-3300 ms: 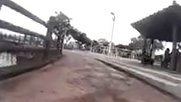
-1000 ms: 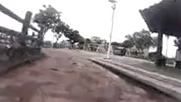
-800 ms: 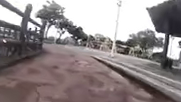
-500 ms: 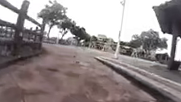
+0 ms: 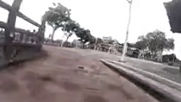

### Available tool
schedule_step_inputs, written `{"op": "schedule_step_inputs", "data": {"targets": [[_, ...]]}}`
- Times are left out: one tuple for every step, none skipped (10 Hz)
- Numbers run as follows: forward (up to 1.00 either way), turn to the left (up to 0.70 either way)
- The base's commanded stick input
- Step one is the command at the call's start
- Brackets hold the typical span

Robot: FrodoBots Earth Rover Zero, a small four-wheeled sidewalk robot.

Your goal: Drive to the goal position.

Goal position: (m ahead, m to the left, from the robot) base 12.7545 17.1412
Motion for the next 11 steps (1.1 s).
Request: {"op": "schedule_step_inputs", "data": {"targets": [[1.00, 0.11], [1.00, 0.11], [1.00, 0.11], [1.00, 0.11], [1.00, 0.11], [1.00, 0.11], [1.00, 0.11], [1.00, 0.11], [1.00, 0.11], [1.00, 0.11], [1.00, 0.11]]}}
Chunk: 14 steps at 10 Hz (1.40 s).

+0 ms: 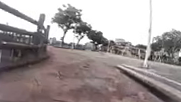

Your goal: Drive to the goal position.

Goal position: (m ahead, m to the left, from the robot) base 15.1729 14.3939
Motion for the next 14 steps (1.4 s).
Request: {"op": "schedule_step_inputs", "data": {"targets": [[1.00, 0.11], [1.00, 0.11], [1.00, 0.11], [1.00, 0.11], [1.00, 0.11], [1.00, 0.11], [1.00, 0.11], [1.00, 0.11], [1.00, 0.11], [1.00, 0.11], [1.00, 0.11], [1.00, 0.11], [1.00, 0.11], [1.00, 0.11]]}}
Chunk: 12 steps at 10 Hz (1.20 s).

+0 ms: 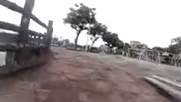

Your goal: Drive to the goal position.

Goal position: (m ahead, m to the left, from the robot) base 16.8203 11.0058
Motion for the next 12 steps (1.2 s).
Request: {"op": "schedule_step_inputs", "data": {"targets": [[1.00, 0.11], [1.00, 0.11], [1.00, 0.11], [1.00, 0.11], [1.00, 0.11], [1.00, 0.11], [1.00, 0.11], [1.00, 0.11], [1.00, 0.11], [1.00, 0.11], [1.00, 0.11], [1.00, 0.11]]}}
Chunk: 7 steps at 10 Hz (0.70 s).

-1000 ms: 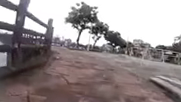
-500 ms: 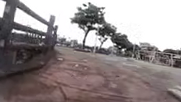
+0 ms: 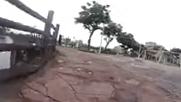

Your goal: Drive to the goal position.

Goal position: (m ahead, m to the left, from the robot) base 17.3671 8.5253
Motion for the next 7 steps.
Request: {"op": "schedule_step_inputs", "data": {"targets": [[1.00, 0.11], [1.00, 0.11], [1.00, 0.11], [1.00, -0.01], [1.00, -0.29], [1.00, -0.29], [1.00, 0.10]]}}
